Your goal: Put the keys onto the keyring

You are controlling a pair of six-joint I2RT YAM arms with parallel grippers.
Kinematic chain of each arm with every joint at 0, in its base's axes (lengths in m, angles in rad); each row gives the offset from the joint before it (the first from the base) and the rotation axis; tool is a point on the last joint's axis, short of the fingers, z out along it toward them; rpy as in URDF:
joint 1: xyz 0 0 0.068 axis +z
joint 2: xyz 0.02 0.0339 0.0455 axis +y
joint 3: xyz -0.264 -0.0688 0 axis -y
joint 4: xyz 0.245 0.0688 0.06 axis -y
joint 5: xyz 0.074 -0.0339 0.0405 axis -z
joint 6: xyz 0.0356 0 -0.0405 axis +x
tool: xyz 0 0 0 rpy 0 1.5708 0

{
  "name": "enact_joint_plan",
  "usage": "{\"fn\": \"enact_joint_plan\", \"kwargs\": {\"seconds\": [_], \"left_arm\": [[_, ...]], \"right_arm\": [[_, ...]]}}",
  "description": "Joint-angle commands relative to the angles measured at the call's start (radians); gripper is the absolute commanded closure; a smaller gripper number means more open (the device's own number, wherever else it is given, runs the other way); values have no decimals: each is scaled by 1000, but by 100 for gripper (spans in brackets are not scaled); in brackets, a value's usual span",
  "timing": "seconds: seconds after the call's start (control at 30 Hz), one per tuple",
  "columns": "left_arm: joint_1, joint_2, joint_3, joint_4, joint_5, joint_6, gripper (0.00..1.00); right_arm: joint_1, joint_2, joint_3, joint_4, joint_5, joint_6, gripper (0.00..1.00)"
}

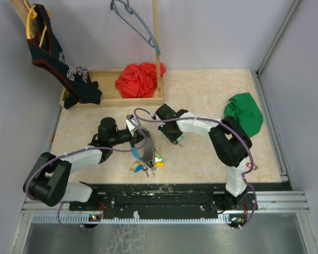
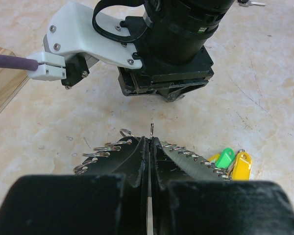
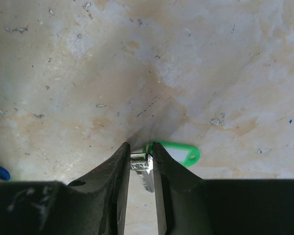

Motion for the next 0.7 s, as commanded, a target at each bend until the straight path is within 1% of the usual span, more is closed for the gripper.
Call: {"fn": "enact_joint_plan", "kwargs": {"seconds": [0.0,0.2,0.4,0.5,0.67], "left_arm": [[5,-27,-3,38,4,-2,99],[5,-26,-2,38,7,-3,99],[5,-24,-1,35,7,-3,99],[4,-24,0,34,7,-3,99],[4,-23,1,32,7,-3,99]], "right_arm": [[10,13,40,-34,30,-10,77],[10,0,46,-55,32,-10,83],[10,-13,66,-74,25,-13,83],[10,-10,74,-82,27,-14,87],[11,-10,81,-91,24,-15,90]]}}
